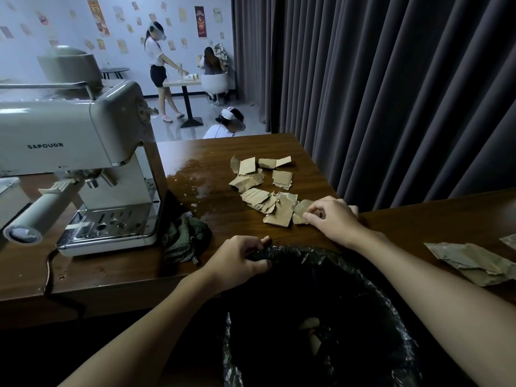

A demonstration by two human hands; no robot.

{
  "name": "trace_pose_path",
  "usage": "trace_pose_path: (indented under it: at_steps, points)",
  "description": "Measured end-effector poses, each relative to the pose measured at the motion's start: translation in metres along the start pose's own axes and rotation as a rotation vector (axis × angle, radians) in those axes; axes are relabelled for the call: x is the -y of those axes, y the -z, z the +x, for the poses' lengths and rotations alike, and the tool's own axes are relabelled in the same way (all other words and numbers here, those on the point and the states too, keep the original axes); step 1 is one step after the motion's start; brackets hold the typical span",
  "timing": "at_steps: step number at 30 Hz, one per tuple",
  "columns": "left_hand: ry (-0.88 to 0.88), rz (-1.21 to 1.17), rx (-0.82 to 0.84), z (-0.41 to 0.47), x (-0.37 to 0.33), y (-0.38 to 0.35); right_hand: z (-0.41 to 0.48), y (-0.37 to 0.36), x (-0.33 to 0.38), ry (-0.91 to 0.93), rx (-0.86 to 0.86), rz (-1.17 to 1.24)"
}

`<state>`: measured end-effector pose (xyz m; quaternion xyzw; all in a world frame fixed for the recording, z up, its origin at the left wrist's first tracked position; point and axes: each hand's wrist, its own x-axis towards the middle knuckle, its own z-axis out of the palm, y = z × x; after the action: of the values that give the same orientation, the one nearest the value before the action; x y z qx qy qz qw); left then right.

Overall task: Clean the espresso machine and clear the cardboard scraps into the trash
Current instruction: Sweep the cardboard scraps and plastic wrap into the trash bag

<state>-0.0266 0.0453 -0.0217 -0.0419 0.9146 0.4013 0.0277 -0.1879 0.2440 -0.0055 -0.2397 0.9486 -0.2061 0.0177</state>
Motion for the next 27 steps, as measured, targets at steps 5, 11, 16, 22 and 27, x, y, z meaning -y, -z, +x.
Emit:
trace_pose_path:
  at_steps: [5,11,16,22,27]
  points:
    - [-0.001,0.002,0.009,0.001,0.001,0.001,0.005,-0.002,0.000,-0.018,-0.015,0.038]
    - [0.004,-0.013,0.013,0.001,0.002,0.001,0.011,0.002,0.000,-0.010,-0.021,0.237]
    - [0.016,-0.027,0.009,0.002,0.005,0.001,-0.003,0.028,0.012,-0.047,0.080,0.738]
    - [0.021,-0.046,-0.012,0.000,0.004,-0.001,-0.019,0.056,0.006,0.092,0.647,0.719]
    - [0.047,-0.078,0.035,-0.003,-0.004,0.002,-0.006,0.038,-0.004,0.045,0.255,0.478]
